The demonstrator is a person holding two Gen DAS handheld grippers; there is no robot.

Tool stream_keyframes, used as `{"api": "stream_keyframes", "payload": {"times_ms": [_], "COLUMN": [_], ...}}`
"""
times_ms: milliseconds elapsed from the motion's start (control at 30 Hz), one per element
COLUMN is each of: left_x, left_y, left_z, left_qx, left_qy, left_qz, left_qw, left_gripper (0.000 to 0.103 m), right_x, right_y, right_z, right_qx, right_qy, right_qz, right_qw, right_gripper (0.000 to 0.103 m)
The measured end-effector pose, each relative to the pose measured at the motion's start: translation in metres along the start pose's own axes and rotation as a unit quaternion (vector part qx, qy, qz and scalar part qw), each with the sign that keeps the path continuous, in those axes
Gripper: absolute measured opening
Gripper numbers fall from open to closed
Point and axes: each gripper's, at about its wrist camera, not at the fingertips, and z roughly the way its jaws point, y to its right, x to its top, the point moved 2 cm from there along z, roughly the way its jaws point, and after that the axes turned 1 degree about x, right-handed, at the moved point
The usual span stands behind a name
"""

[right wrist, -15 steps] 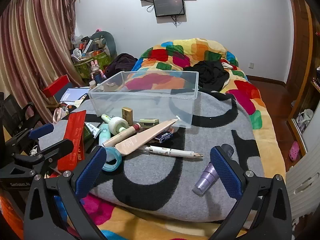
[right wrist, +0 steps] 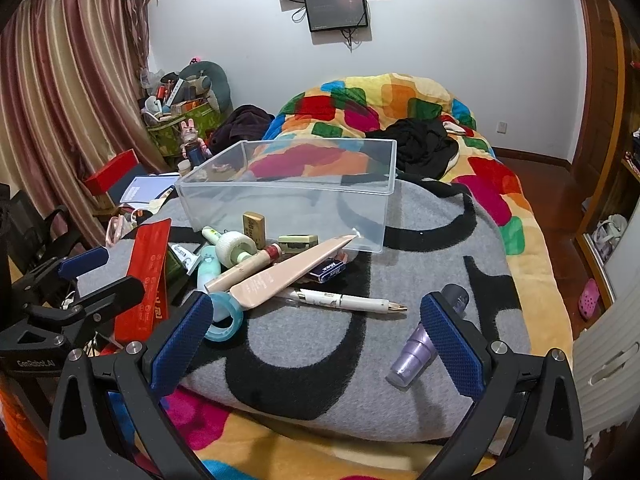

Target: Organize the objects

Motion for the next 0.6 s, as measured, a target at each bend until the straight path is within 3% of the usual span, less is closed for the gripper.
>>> {"api": "stream_keyframes", "payload": {"times_ms": [600], "left_x": [0.0042], "left_y": [0.0001], "left_z": [-0.0051], "left_qx": [0.001], "left_qy": [0.01], "left_qz": [-0.008], "left_qw": [0.9999], "left_gripper": [0.103], "right_x": [0.0004], "right_y": [-0.0091], "right_z": [-0.0047], "right_qx": [-0.001], "right_qy": [0.005], "right_qz": [-0.009], "right_qw": [1.0], "right_gripper": [0.103]}}
